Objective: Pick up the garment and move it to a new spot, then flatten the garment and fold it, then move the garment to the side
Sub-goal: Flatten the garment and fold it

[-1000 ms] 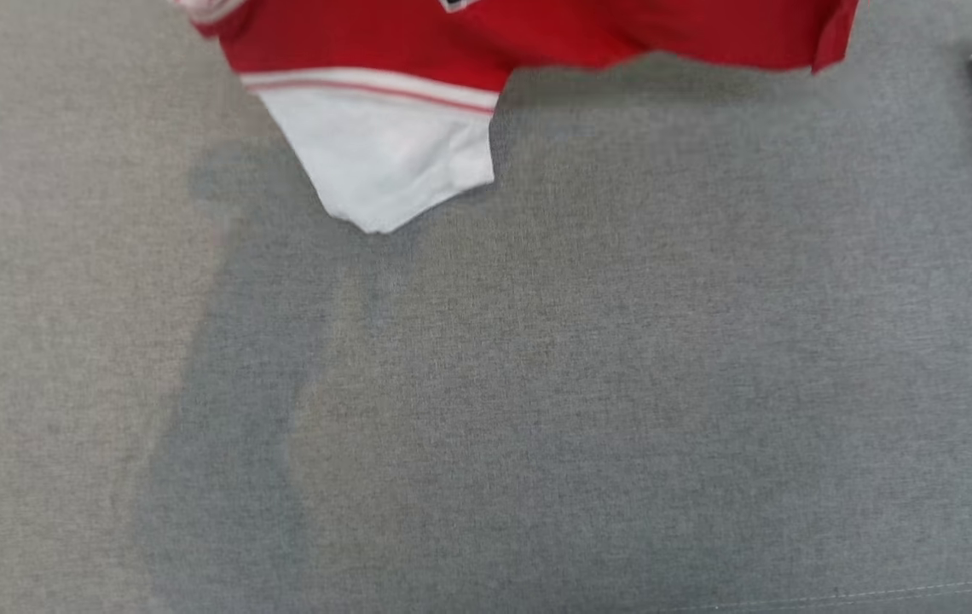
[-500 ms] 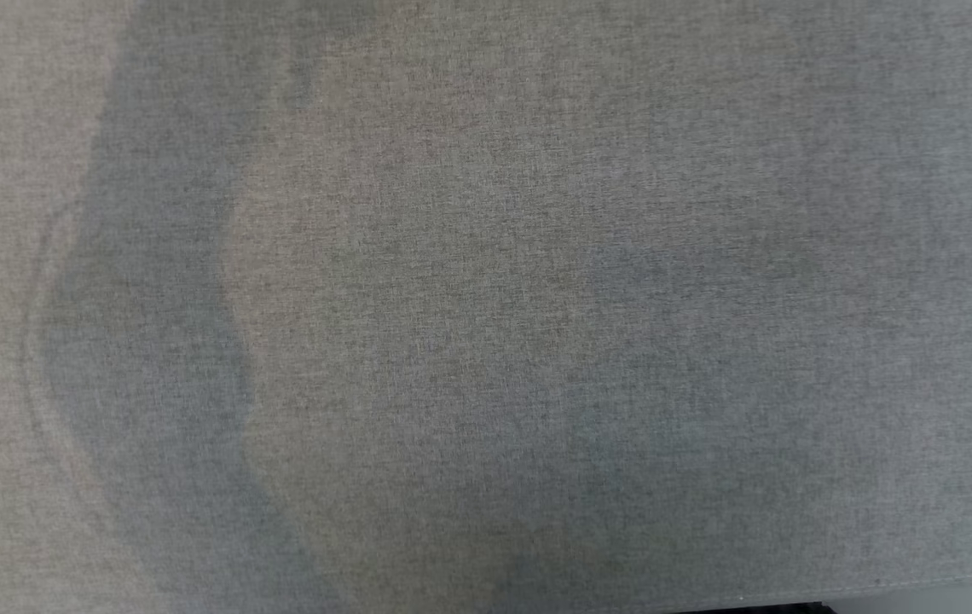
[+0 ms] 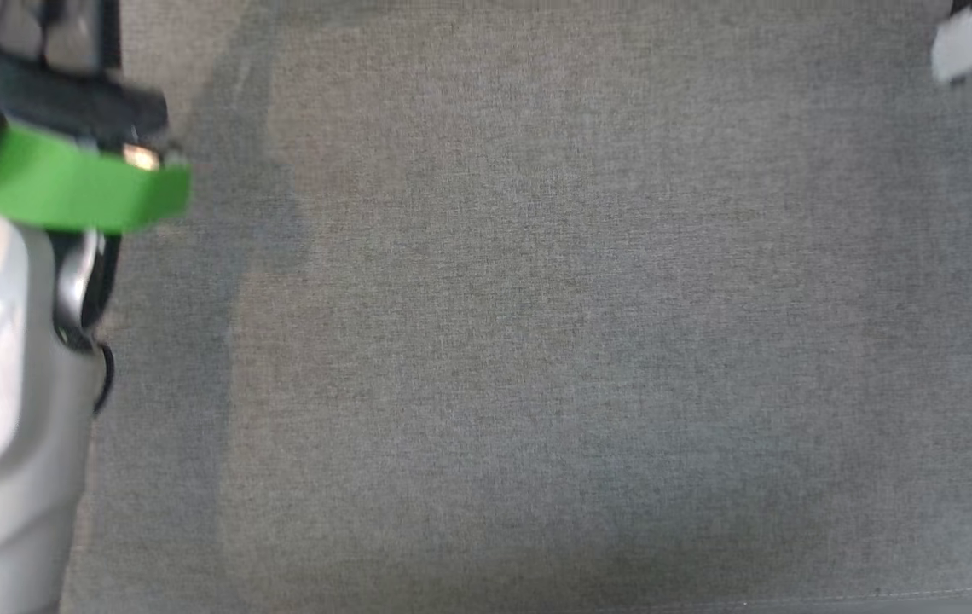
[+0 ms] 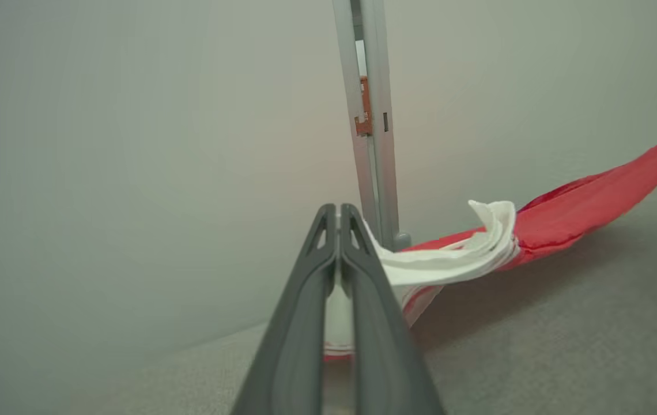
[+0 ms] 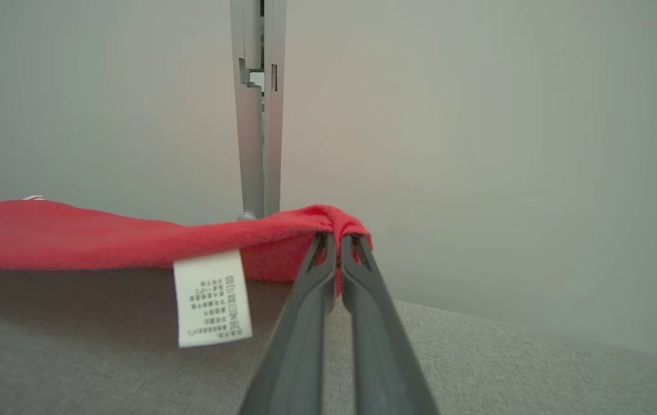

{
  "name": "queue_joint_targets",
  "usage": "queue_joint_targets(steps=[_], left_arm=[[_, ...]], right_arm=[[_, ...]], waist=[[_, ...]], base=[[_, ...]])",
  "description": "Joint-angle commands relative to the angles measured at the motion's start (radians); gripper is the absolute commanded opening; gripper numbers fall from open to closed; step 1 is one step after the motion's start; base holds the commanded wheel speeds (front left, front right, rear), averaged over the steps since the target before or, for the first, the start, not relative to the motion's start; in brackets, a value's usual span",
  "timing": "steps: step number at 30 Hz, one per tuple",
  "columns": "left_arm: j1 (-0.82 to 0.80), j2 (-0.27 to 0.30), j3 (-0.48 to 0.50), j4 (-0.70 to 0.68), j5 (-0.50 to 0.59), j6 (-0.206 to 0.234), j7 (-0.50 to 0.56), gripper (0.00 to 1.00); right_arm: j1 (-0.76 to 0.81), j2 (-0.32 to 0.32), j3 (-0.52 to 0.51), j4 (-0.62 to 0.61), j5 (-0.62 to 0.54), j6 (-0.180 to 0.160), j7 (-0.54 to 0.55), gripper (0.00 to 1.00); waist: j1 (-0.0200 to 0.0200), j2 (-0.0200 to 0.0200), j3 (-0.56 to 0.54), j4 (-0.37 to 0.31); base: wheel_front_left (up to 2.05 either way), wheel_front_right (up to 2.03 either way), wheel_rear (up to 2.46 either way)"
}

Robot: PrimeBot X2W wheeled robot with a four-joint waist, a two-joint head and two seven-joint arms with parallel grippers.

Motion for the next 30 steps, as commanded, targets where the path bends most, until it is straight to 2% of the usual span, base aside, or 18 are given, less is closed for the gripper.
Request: queue_joint_targets(steps=[1,7,14,22,30], left_arm=[[0.086,0.01,0.004,-0.029,0.0,-0.003,0.0,0.0],[0.386,-0.01,-0.009,-0.097,0.001,-0.004,0.0,0.0],[0.635,-0.062,0.015,-0.144,0.015,-0.004,0.0,0.0],[0.831,-0.117,0.054,-0.2,0.059,-0.004,0.0,0.0],[0.934,-0.148,0.052,-0.259,0.103,-0.004,0.0,0.0]], right_arm=[[0.088,-0.013,-0.01,-0.018,0.025,-0.001,-0.004,0.0],[0.382,-0.028,-0.035,-0.09,0.096,-0.001,-0.004,0.0],[0.627,-0.028,-0.065,-0.158,0.123,-0.001,-0.004,0.0],[0.843,-0.01,-0.109,-0.263,0.121,-0.001,-0.004,0.0],[0.981,-0.011,-0.137,-0.339,0.128,-0.001,-0.004,0.0]], waist=[[-0.0002,0.0,-0.127,-0.028],[-0.0002,0.0,-0.247,-0.025],[-0.0002,0.0,-0.341,-0.027],[-0.0002,0.0,-0.377,-0.031],[-0.0002,0.0,-0.381,-0.032]], base=[[0.0,0.0,0.0],[0.0,0.0,0.0],[0.0,0.0,0.0],[0.0,0.0,0.0],[0.0,0.0,0.0]])
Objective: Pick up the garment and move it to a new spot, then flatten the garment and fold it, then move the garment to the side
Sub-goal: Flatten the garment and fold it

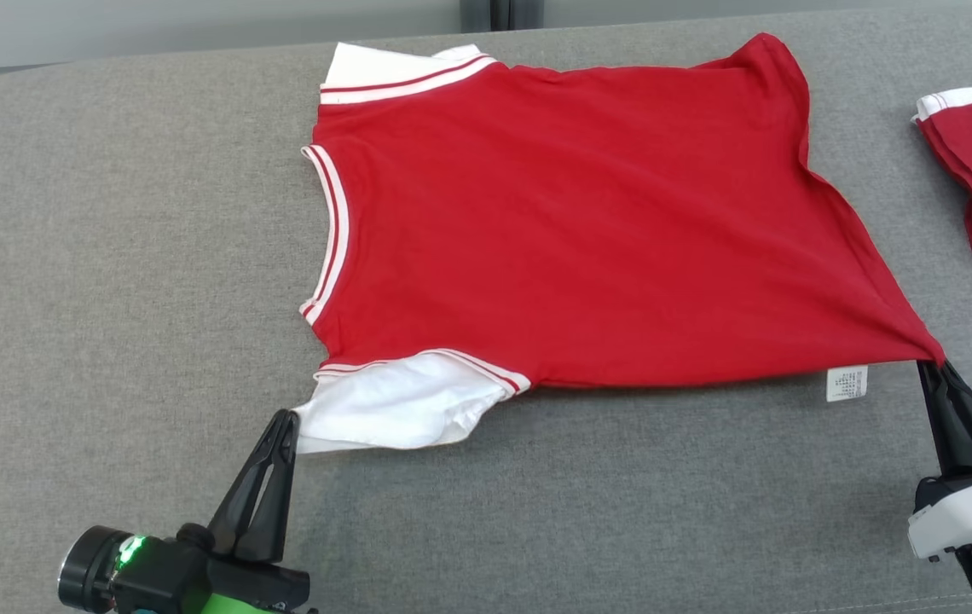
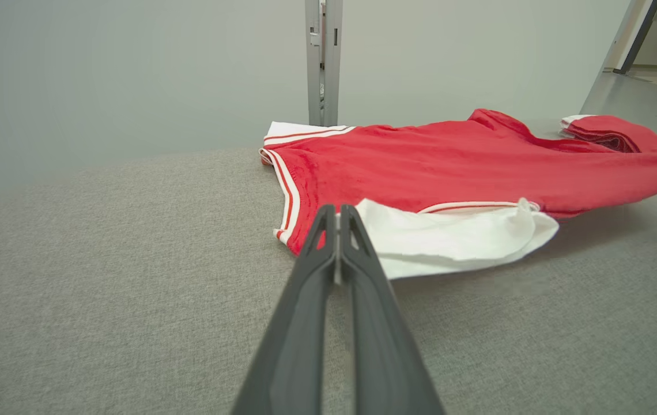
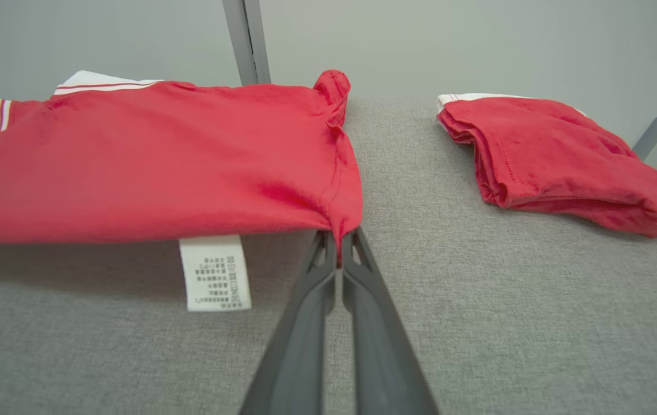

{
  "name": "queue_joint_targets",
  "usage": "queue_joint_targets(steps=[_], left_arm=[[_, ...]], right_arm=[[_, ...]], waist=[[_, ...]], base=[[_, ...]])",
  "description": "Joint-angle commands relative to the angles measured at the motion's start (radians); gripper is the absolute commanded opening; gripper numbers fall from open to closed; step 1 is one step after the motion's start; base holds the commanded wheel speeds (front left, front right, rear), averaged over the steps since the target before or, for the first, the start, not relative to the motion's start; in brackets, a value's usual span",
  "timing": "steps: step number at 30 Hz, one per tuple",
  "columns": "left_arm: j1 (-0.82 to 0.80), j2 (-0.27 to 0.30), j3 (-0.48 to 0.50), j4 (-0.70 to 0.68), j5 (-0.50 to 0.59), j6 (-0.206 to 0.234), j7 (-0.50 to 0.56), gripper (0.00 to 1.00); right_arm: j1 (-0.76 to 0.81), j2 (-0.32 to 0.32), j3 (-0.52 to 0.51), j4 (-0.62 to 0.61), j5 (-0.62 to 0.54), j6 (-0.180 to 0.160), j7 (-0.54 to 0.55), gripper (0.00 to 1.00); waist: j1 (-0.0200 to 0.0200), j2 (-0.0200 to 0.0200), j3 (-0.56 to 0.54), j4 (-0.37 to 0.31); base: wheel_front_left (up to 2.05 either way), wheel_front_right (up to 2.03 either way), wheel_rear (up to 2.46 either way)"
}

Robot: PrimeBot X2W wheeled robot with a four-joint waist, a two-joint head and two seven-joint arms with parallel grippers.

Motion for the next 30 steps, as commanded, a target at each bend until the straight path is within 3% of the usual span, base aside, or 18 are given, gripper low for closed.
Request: queue_joint_targets(steps=[1,12,28,29,30], left_arm=[[0.006,-0.003,0.003,-0.007,0.005,-0.002,0.0,0.0],[-0.245,0.003,-0.044,0.174,-0.006,-0.002,0.0,0.0],[-0.647,-0.002,-0.099,0.415,0.013,-0.002,0.0,0.0],[-0.662,-0.003,-0.104,0.424,0.015,-0.002,0.0,0.0],[-0.672,-0.004,-0.104,0.43,0.016,-0.002,0.0,0.0]], right_arm=[[0.005,-0.004,0.0,-0.004,0.01,-0.001,-0.004,0.0],[-0.191,-0.022,0.099,0.145,0.075,-0.001,0.019,0.0],[-0.477,-0.064,0.143,0.303,0.1,-0.002,0.03,0.0],[-0.489,-0.064,0.149,0.312,0.101,-0.002,0.029,0.05],[-0.498,-0.063,0.15,0.32,0.103,-0.002,0.026,0.42]], waist=[[0.0001,-0.0001,0.003,0.0],[0.0001,-0.0001,0.059,0.013],[0.0001,-0.0001,0.179,0.041],[0.0001,-0.0001,0.183,0.042],[0.0001,-0.0001,0.186,0.042]], base=[[0.0,0.0,0.0],[0.0,0.0,0.0],[0.0,0.0,0.0],[0.0,0.0,0.0],[0.0,0.0,0.0]])
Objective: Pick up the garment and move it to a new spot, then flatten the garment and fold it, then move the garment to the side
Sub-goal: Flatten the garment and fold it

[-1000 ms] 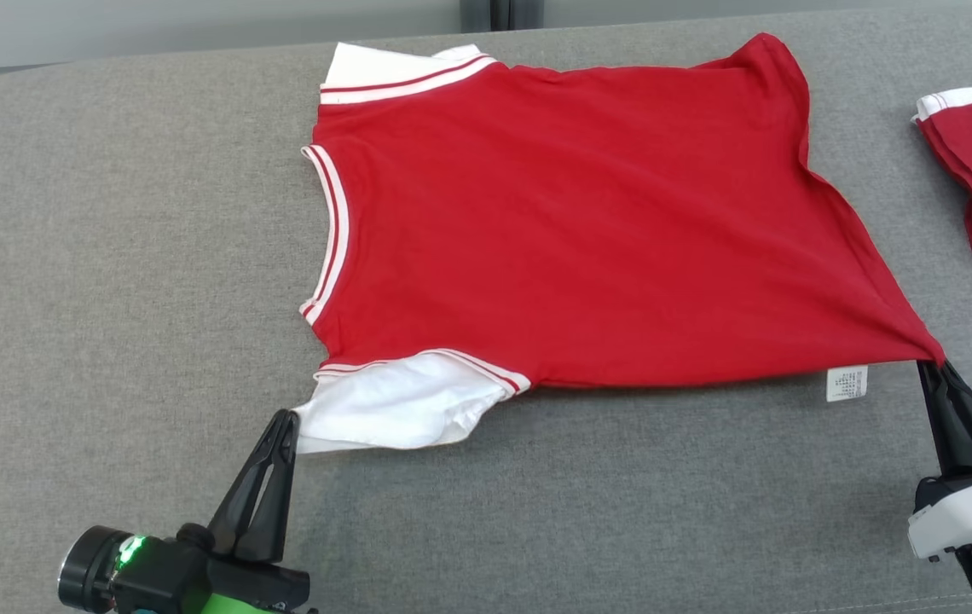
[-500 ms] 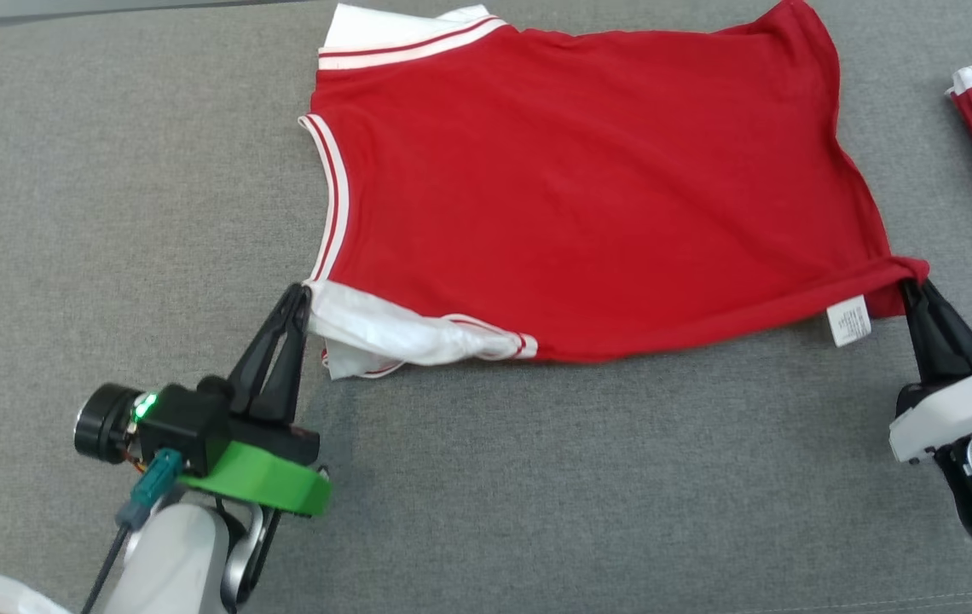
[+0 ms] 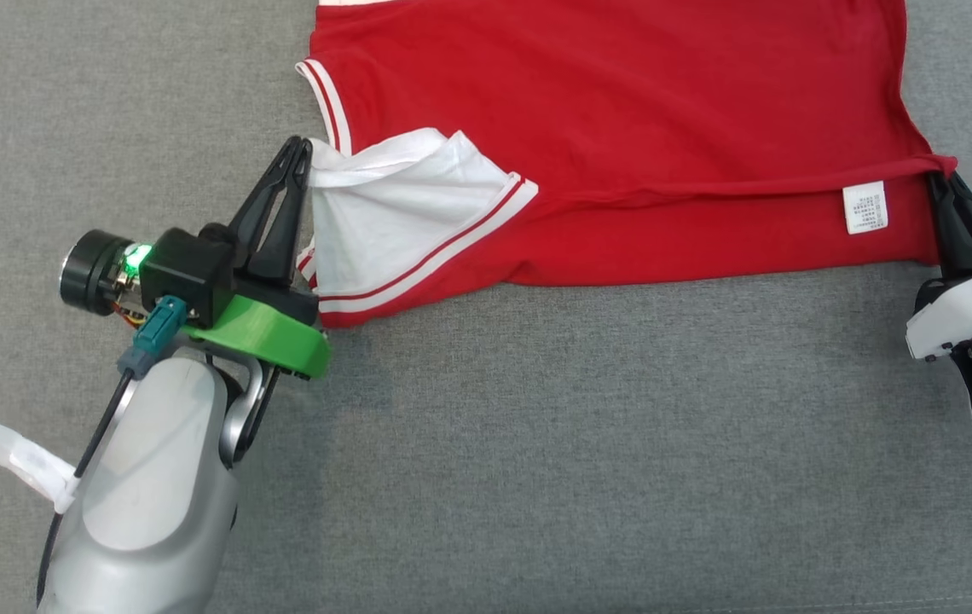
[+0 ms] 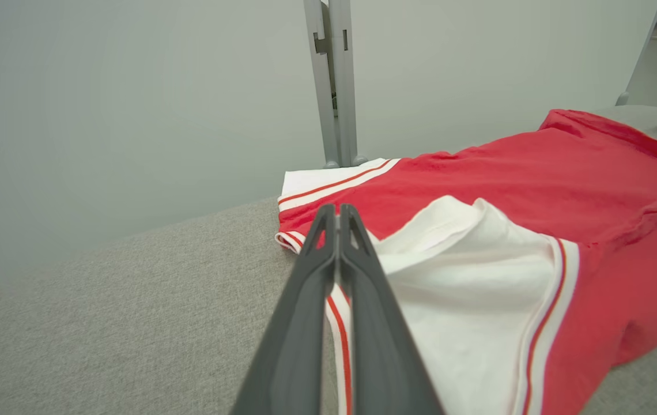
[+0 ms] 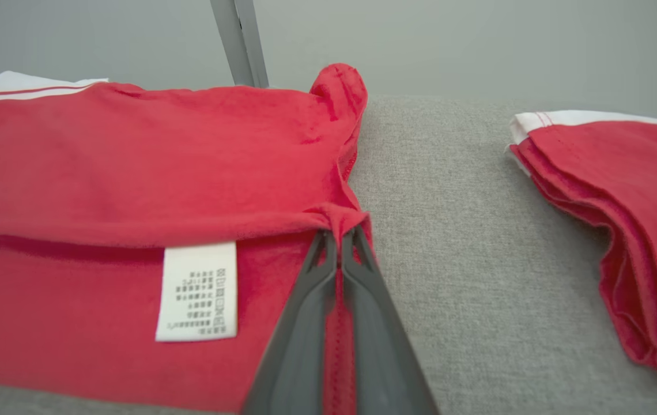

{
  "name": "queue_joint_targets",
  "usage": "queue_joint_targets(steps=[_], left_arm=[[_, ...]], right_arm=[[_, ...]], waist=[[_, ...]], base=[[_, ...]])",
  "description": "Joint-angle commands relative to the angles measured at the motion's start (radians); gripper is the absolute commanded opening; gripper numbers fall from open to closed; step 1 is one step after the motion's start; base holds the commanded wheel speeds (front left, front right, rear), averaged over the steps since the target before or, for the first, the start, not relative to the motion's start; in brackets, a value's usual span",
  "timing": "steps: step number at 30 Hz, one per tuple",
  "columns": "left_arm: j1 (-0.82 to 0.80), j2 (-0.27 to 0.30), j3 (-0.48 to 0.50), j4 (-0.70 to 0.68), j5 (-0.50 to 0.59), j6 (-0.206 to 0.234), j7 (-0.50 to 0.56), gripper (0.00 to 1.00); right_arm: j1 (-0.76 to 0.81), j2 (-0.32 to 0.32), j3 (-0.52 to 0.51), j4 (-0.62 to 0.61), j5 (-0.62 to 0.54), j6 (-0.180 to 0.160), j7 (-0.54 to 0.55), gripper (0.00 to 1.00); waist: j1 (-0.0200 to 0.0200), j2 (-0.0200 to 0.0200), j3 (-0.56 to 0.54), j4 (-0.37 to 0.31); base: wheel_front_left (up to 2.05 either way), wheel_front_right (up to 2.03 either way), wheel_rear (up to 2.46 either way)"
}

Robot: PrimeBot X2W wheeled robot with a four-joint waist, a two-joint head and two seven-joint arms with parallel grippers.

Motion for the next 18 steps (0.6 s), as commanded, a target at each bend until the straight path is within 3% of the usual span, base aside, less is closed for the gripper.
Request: queue_joint_targets(steps=[1,2,3,8,11,18], left_arm=[[-0.027,0.0,0.006,0.004,0.006,-0.002,0.0,0.0],[-0.031,-0.005,0.009,0.006,0.005,-0.002,0.0,0.45],[-0.029,-0.011,0.02,0.005,-0.001,-0.002,0.0,1.0],[0.075,-0.04,0.07,-0.051,-0.029,0.005,0.0,1.0],[0.188,-0.066,0.091,-0.082,-0.069,0.006,0.0,1.0],[0.33,-0.108,0.076,-0.017,-0.213,0.002,0.022,1.0]], right_arm=[[-0.022,-0.001,-0.001,0.009,0.002,-0.002,-0.011,1.0],[-0.026,0.004,0.002,0.011,0.003,-0.002,-0.015,1.0],[-0.027,0.009,0.006,0.01,0.005,-0.002,-0.02,1.0],[0.026,0.016,-0.025,-0.033,0.006,-0.002,-0.035,1.0],[0.087,0.04,-0.095,-0.106,-0.017,-0.002,-0.035,1.0],[0.214,0.094,-0.173,-0.176,-0.048,-0.001,-0.035,1.0]], waist=[[0.0,0.0,0.012,0.003],[0.0,0.0,0.013,0.003],[0.0,0.0,0.013,0.002],[0.0,0.0,-0.002,-0.006],[0.0,0.0,-0.014,-0.011],[0.0,0.0,-0.035,-0.012]], base=[[0.0,0.0,0.0],[0.0,0.0,0.0],[0.0,0.0,0.0],[0.0,0.0,0.0],[0.0,0.0,0.0],[0.0,0.0,0.0]])
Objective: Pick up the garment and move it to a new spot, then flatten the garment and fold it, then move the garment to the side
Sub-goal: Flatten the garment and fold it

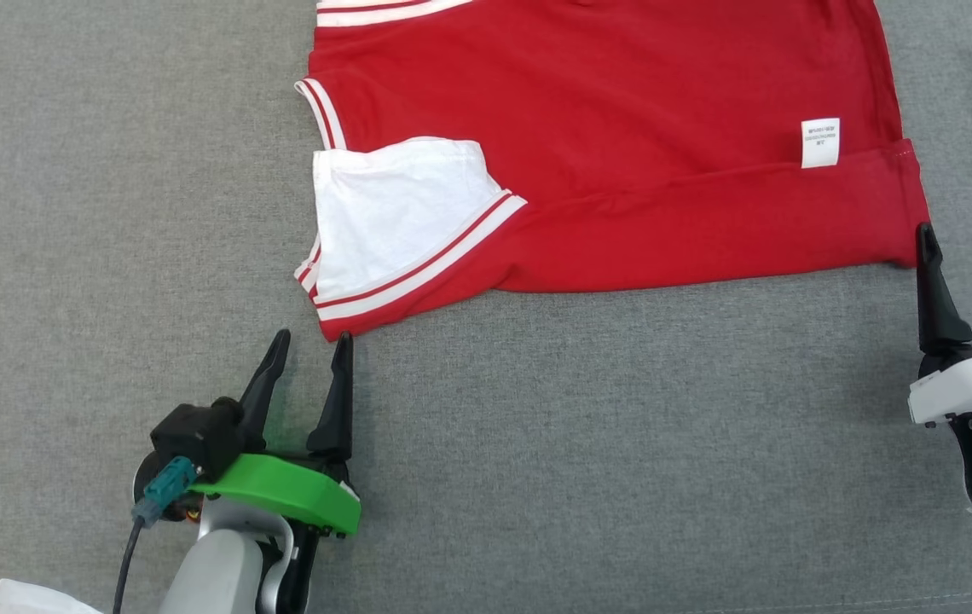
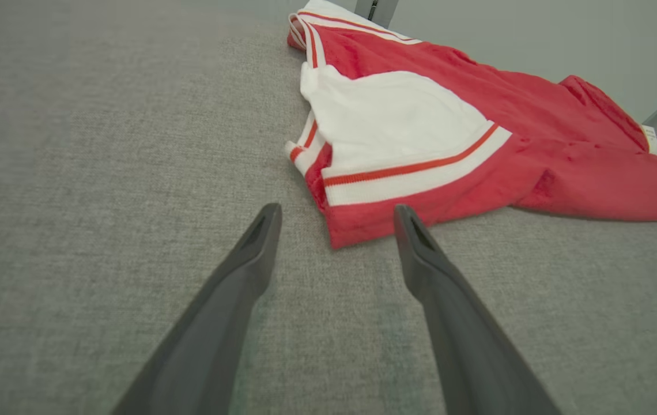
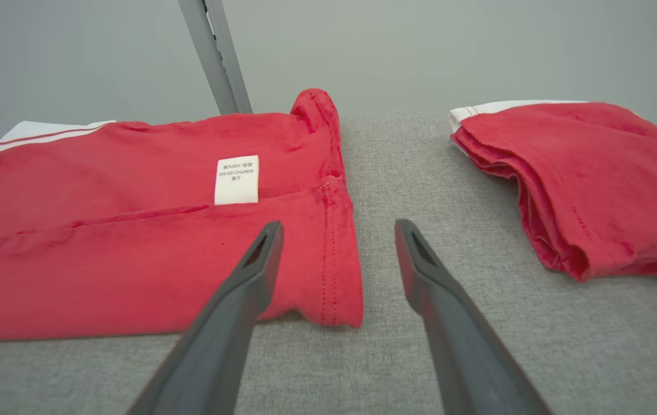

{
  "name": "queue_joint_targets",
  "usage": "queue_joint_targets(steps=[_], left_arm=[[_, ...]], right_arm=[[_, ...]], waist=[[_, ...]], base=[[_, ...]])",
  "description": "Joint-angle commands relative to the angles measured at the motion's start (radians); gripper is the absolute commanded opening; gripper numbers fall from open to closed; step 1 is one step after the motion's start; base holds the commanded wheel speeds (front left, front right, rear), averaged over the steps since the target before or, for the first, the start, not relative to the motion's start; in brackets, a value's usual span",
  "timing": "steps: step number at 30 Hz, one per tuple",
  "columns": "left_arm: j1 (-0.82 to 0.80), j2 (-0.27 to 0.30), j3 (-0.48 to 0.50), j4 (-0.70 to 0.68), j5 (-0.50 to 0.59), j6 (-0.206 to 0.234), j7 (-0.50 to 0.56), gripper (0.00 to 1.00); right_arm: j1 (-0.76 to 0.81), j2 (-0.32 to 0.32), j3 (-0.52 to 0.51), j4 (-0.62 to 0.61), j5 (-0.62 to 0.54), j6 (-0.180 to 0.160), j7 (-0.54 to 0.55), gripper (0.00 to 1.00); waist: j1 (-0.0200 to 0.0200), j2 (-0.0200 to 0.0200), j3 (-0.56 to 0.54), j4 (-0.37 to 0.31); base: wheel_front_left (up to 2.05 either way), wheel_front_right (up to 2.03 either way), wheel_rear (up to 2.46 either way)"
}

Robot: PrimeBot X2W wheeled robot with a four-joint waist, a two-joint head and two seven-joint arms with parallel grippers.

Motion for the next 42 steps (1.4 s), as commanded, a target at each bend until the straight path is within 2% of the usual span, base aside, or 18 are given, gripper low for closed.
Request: queue_joint_targets(steps=[1,7,8,9,11,12,14,21,29,30,31,32,37,42], left_arm=[[-0.007,-0.006,0.005,0.015,-0.032,0.0,0.008,1.0],[-0.068,-0.012,-0.004,0.082,-0.04,0.047,0.014,1.0],[-0.079,-0.013,-0.009,0.094,-0.037,0.049,0.014,0.96],[-0.087,-0.013,-0.012,0.105,-0.037,0.05,0.017,0.84],[-0.101,-0.013,-0.019,0.13,-0.034,0.056,0.032,0.36],[-0.107,-0.013,-0.025,0.145,-0.035,0.057,0.049,0.2],[-0.119,-0.012,-0.034,0.165,-0.031,0.06,0.073,0.0],[-0.129,0.007,-0.04,0.147,-0.026,0.054,0.062,0.0],[-0.117,0.035,-0.042,0.102,-0.019,0.063,0.055,0.0],[-0.113,0.037,-0.044,0.096,-0.018,0.063,0.057,0.0],[-0.11,0.039,-0.045,0.091,-0.018,0.062,0.057,0.0],[-0.104,0.042,-0.046,0.085,-0.019,0.062,0.056,0.0],[-0.061,0.059,-0.044,0.047,-0.031,0.065,0.053,0.0],[0.021,0.075,-0.048,-0.023,-0.035,0.077,0.063,0.0]], right_arm=[[0.016,0.01,-0.002,-0.006,-0.008,-0.001,-0.004,1.0],[0.011,0.019,0.016,0.003,-0.01,-0.001,-0.005,1.0],[0.006,0.02,0.021,0.005,-0.009,-0.001,-0.005,1.0],[0.003,0.019,0.023,0.008,-0.007,-0.001,-0.005,1.0],[-0.005,0.018,0.029,0.015,-0.004,-0.001,-0.004,1.0],[-0.01,0.017,0.031,0.019,-0.002,-0.001,-0.005,1.0],[-0.018,0.015,0.035,0.034,0.0,-0.001,-0.004,1.0],[-0.105,0.043,0.029,0.186,0.023,-0.001,0.003,1.0],[-0.209,0.053,0.108,0.369,0.078,-0.001,0.031,1.0],[-0.212,0.05,0.126,0.386,0.083,-0.001,0.033,0.84],[-0.213,0.048,0.136,0.396,0.089,-0.001,0.03,0.36],[-0.214,0.045,0.148,0.404,0.1,-0.001,0.026,0.0],[-0.174,0.002,0.182,0.391,0.141,-0.001,0.006,0.0],[-0.111,-0.042,0.203,0.328,0.176,-0.002,-0.004,0.0]], waist=[[0.0,0.0,-0.003,-0.002],[0.0,0.0,-0.007,-0.016],[0.0,0.0,-0.007,-0.018],[0.0,0.0,-0.007,-0.019],[0.0,0.0,-0.007,-0.021],[0.0,0.0,-0.007,-0.022],[0.0,0.0,-0.006,-0.023],[0.0,0.0,0.0,-0.017],[0.0,0.0,0.002,-0.001],[0.0,0.0,0.0,0.002],[0.0,0.0,-0.003,0.003],[0.0,0.0,-0.007,0.004],[0.0,0.0,-0.038,0.003],[0.0,0.0,-0.068,-0.003]], base=[[0.0,0.0,0.0],[0.0,0.0,0.0],[0.0,0.0,0.0],[0.0,0.0,0.0],[0.0,0.0,0.0],[0.0,0.0,0.0],[0.0,0.0,0.0],[0.0,0.0,0.0],[0.0,0.0,0.0],[0.0,0.0,0.0],[0.0,0.0,0.0],[0.0,0.0,0.0],[0.0,0.0,0.0],[0.0,0.0,0.0]])
